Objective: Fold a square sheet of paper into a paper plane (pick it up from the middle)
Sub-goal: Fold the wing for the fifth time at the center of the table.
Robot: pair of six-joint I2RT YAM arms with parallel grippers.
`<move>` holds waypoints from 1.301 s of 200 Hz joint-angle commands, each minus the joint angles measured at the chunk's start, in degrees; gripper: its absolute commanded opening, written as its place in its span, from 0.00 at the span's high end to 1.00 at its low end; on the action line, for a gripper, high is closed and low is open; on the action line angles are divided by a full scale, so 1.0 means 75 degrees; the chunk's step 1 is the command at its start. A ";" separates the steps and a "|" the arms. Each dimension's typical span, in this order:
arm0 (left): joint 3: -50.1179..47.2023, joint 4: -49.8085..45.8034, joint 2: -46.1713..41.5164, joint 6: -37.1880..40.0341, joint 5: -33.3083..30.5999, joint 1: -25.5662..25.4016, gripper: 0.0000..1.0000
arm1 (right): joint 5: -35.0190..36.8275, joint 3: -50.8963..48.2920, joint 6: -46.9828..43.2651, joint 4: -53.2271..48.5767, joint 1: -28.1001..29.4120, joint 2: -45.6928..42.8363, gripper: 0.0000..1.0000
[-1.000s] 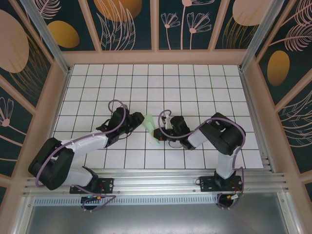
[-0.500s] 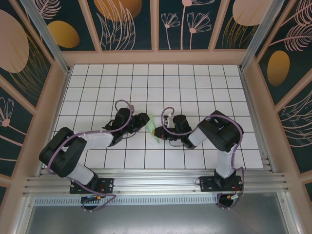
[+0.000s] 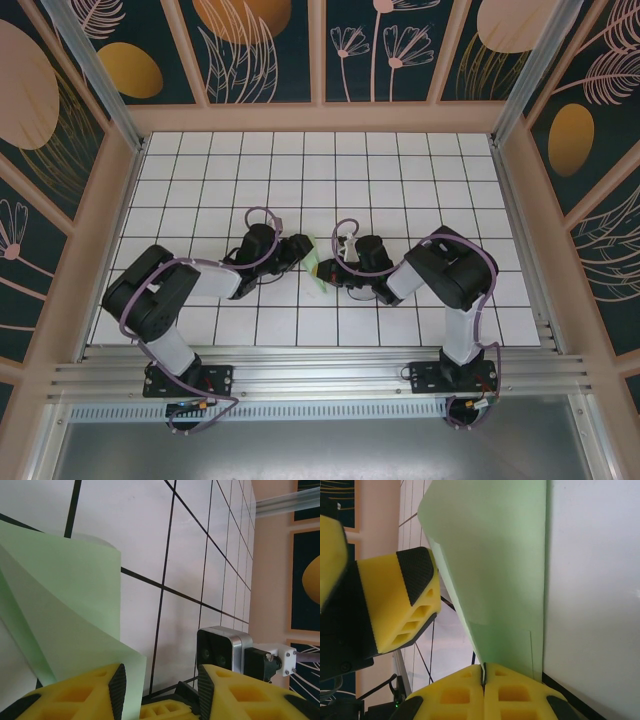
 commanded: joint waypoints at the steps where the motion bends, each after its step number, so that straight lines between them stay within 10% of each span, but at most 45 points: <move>1: 0.0021 0.0582 0.0132 -0.0019 0.0049 0.0028 0.55 | 0.0058 -0.0126 0.0094 -0.0429 -0.0006 0.0318 1.00; 260: -0.0084 -0.0485 0.0641 0.0741 -0.0457 0.0039 0.58 | 0.0244 0.1144 -0.1329 -0.4801 0.0278 -0.1659 0.84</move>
